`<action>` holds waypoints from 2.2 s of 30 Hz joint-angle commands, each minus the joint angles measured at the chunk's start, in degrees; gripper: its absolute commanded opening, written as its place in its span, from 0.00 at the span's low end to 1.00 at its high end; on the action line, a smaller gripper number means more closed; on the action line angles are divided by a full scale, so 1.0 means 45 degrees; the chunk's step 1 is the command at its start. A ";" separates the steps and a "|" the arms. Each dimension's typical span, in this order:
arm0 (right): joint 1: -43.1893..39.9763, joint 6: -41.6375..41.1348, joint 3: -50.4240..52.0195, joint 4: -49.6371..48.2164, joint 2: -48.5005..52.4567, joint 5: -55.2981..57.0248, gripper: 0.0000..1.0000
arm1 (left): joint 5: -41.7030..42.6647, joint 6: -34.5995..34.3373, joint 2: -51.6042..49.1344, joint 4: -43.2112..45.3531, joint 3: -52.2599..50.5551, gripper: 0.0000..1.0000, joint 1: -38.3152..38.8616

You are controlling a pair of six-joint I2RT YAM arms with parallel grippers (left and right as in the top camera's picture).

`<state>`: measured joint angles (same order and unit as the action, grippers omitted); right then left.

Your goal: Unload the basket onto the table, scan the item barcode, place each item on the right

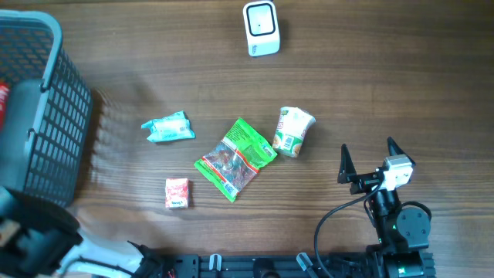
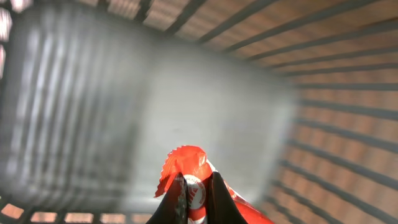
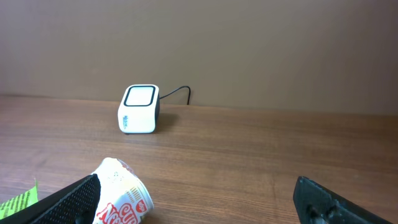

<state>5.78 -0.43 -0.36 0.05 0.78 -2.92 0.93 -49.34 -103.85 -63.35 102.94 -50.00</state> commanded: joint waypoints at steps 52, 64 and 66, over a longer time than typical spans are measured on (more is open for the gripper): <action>-0.0029 -0.0155 0.0015 -0.0034 -0.0078 0.0073 1.00 | 0.2735 0.9734 0.1622 -0.3259 0.1962 1.00 0.7062; -0.0029 -0.0151 0.0015 -0.0034 -0.0078 0.0073 1.00 | -0.0267 0.9539 0.0374 -0.1885 0.1331 1.00 0.7048; -0.0029 -0.0151 0.0015 -0.0034 -0.0078 0.0073 1.00 | -0.0277 0.9549 0.0359 -0.1647 0.1331 1.00 0.7048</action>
<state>5.78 -0.43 -0.36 0.05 0.78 -2.92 2.15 -6.70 -101.75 -71.85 109.45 -17.85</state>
